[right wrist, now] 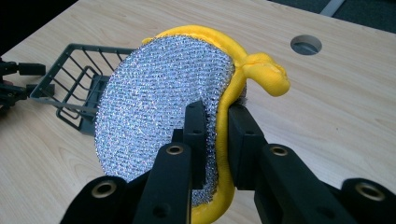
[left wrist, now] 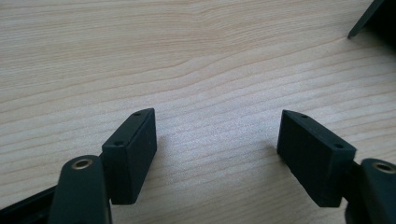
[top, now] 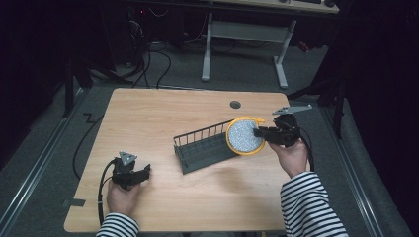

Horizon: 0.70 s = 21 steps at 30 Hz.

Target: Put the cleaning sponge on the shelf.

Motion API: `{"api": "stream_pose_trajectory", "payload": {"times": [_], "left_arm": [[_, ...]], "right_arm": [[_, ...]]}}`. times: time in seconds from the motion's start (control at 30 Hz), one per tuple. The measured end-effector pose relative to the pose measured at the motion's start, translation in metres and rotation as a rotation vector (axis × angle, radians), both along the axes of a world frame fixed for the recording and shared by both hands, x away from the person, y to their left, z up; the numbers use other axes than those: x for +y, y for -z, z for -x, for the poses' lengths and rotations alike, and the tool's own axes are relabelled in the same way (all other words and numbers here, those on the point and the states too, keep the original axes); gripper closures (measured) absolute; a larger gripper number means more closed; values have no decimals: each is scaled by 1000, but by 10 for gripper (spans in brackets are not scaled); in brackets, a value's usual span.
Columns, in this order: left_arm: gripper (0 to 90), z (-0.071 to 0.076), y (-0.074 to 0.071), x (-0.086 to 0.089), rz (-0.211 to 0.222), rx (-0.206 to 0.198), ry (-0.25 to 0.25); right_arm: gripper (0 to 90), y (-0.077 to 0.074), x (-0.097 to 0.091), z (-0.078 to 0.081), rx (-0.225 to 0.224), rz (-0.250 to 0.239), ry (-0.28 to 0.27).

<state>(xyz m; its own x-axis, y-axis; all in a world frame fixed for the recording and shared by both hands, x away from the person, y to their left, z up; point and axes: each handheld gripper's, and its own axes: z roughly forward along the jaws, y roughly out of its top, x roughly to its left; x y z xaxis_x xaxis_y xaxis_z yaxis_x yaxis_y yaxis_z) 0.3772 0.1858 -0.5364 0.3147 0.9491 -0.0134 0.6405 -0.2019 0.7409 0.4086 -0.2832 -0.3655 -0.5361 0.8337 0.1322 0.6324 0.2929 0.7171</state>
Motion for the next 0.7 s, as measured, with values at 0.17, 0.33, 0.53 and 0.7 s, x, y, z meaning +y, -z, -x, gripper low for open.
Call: {"api": "stream_pose_trajectory", "payload": {"times": [0.17, 0.33, 0.53, 0.7], "left_arm": [[290, 0, 0, 0, 0, 0, 0], [291, 0, 0, 0, 1, 0, 0], [288, 0, 0, 0, 5, 0, 0], [285, 0, 0, 0, 0, 1, 1]], "right_arm": [[795, -5, 11, -14, -2, 17, -10], [794, -6, 18, -26, 0, -6, -6], [793, -5, 34, -41, 1, 20, -2], [791, -1, 44, -52, 10, 34, -1]]}}
